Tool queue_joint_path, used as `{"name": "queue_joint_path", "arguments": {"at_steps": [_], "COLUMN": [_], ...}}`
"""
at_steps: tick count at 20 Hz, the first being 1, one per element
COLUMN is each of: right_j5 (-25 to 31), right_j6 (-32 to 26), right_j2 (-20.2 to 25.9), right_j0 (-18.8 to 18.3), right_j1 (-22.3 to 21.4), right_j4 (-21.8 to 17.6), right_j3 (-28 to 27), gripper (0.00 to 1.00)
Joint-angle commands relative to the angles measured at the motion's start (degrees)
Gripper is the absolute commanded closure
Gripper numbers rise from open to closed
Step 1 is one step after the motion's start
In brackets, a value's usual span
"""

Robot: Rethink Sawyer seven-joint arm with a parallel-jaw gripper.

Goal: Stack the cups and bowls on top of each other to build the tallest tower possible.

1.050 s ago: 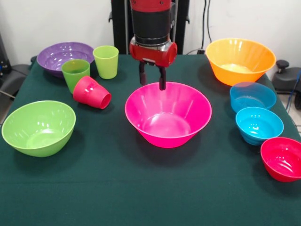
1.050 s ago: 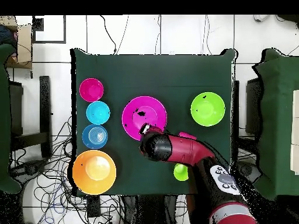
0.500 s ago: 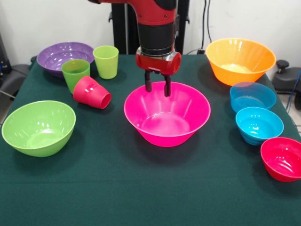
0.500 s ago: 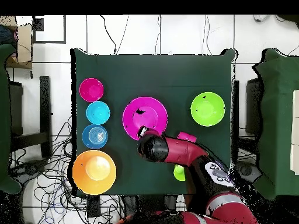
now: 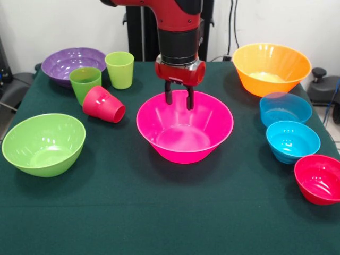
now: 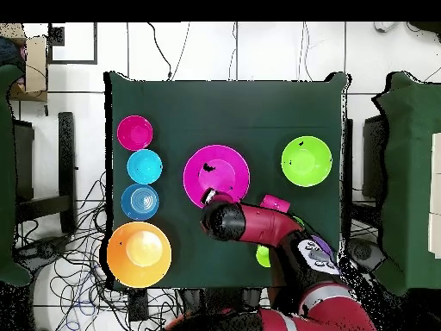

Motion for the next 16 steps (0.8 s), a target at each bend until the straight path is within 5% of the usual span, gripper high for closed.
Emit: {"name": "queue_joint_path", "arguments": {"at_steps": [1,16], "right_j5": [4.4,6.3], "right_j6": [4.5,2.8], "right_j2": [0.4,-1.4], "right_j0": [1.9,0.5], "right_j1": [-5.0,-8.2], "right_j4": [0.1,-1.2], "right_j3": [1.3,3.1], "gripper": [0.0,0.0]}}
